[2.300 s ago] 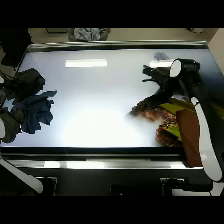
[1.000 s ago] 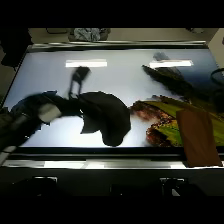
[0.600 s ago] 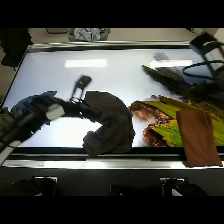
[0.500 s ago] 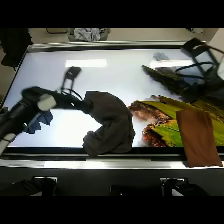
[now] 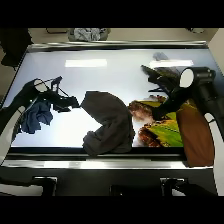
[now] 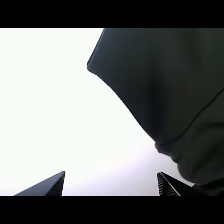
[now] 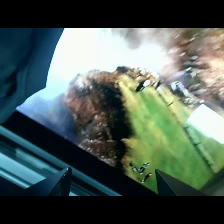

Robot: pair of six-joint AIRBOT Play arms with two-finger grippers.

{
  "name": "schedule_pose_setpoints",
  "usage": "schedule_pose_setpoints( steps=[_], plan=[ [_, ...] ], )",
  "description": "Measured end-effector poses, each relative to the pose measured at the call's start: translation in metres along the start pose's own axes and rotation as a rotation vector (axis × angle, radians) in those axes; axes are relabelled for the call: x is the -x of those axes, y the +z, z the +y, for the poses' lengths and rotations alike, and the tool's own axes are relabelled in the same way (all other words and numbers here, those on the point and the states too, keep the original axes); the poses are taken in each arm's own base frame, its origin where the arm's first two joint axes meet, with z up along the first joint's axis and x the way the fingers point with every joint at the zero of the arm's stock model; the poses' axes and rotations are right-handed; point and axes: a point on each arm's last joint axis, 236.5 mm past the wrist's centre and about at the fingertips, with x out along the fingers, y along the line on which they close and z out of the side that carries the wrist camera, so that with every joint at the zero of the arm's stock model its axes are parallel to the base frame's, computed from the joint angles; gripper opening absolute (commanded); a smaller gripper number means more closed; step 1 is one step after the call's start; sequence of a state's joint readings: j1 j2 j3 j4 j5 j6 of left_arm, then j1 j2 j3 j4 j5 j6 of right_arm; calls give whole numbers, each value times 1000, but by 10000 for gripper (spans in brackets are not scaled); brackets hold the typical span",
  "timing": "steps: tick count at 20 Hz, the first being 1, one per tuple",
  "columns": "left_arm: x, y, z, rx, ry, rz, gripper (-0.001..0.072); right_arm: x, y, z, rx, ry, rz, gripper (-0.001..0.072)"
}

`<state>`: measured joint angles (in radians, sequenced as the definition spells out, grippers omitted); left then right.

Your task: Fold the shirts.

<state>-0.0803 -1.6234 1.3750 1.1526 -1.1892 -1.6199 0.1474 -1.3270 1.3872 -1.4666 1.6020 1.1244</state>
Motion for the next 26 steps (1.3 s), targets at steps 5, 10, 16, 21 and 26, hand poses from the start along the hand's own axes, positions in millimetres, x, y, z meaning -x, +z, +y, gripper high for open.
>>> schedule_pose_setpoints(
  steps=[5,10,16,21,26],
  plan=[
    [-45,7,-15,49,-101,19,718,-39,-12,16,1,83,42,613],
    [-62,17,-36,30,-139,-28,587,-56,-11,31,-4,148,25,613],
    [-72,26,-51,-8,-137,-88,30,-71,-16,38,-14,182,29,705],
    [-66,31,-58,-19,-144,-121,30,-109,-20,76,-48,349,10,680],
    [-58,34,-62,-26,-150,-141,30,-142,-15,111,-104,505,1,623]
  ],
)
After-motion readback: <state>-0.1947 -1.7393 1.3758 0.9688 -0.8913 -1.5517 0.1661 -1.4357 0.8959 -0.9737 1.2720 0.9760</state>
